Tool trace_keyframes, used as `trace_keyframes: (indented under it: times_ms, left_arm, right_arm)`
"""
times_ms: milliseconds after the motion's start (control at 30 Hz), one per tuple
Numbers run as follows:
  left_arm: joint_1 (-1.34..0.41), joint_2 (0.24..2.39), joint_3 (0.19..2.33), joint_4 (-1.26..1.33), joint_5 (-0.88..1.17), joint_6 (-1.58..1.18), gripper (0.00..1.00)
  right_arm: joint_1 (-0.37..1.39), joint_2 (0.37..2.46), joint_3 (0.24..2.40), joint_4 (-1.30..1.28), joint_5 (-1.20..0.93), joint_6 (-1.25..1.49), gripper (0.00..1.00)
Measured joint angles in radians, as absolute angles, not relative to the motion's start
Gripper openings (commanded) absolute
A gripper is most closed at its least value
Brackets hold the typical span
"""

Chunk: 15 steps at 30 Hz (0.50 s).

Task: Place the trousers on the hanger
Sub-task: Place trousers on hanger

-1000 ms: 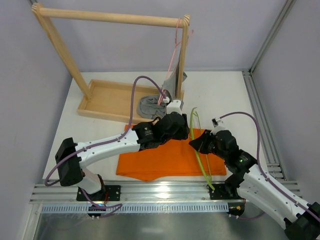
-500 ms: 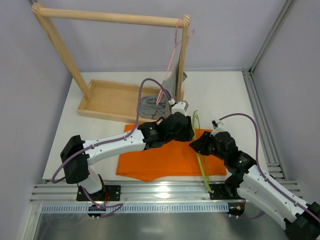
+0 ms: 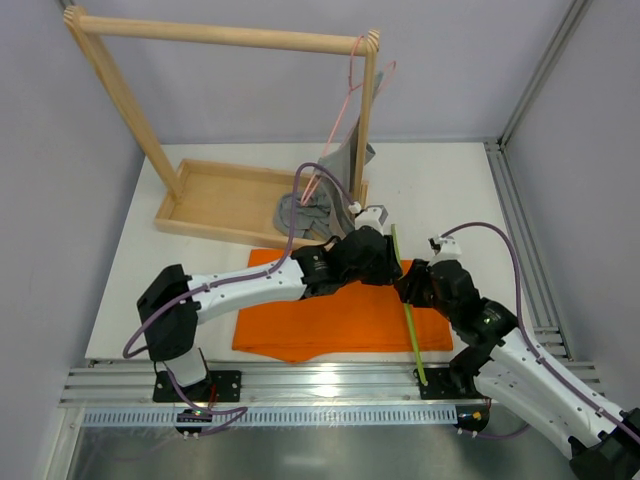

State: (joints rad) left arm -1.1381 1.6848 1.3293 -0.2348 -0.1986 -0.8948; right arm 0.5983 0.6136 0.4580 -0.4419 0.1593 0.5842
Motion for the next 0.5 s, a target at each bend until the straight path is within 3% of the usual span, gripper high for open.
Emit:
trace_keyframes:
  times_ms: [500]
  left_arm:
    - [-1.122, 1.728, 1.386, -0.187, -0.164, -0.908, 0.42]
  right_arm:
    - [0.598, 0.608, 0.479, -0.487, 0.237, 0.567, 0.38]
